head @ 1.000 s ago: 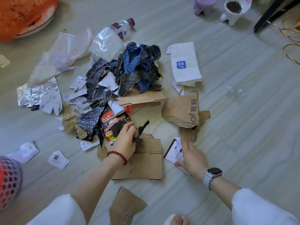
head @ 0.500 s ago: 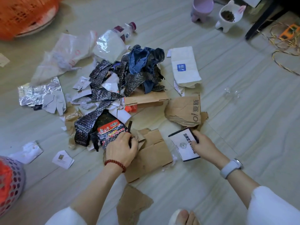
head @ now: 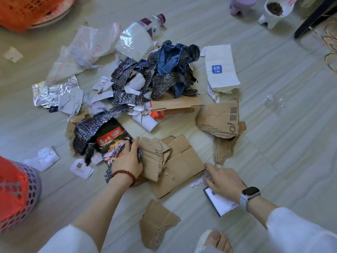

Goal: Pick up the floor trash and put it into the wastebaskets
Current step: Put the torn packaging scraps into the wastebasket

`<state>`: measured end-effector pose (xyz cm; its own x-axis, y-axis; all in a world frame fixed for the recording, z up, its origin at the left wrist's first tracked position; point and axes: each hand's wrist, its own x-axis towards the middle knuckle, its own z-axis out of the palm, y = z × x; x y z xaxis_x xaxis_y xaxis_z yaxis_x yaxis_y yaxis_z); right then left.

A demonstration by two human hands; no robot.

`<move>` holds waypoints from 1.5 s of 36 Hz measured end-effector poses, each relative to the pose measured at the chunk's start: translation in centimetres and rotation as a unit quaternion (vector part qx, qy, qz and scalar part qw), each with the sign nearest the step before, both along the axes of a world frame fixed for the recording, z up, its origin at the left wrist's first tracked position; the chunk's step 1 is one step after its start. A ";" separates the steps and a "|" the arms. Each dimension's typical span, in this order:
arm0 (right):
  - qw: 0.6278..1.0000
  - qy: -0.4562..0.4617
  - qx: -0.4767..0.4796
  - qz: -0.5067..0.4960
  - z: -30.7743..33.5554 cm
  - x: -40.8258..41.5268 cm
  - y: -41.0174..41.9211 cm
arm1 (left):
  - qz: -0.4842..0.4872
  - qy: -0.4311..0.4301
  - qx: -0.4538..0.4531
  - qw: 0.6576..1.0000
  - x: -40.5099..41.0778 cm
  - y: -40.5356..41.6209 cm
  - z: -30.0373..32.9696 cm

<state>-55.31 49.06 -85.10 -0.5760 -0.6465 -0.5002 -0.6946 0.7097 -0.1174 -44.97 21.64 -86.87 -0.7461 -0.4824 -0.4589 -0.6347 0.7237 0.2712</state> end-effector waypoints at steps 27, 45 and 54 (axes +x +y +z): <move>0.911 -0.023 -0.289 -0.293 2.3 -2.0 -5.7 | -0.023 0.124 -0.072 0.989 -0.3 -2.3 1.0; 0.920 -0.007 -0.325 -0.219 7.4 -4.6 -16.3 | 0.047 0.289 0.050 0.955 -5.2 -5.7 12.9; 0.888 -0.064 -0.436 -0.133 15.7 -3.5 -29.4 | 0.076 0.438 -0.071 0.893 -0.4 -14.8 24.5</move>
<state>-58.85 19.70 -69.36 -0.7410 -0.6695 0.0517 -0.4572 0.4465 -0.7691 -45.42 6.86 -62.37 -0.7099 -0.6150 0.3432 -0.3176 0.7145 0.6234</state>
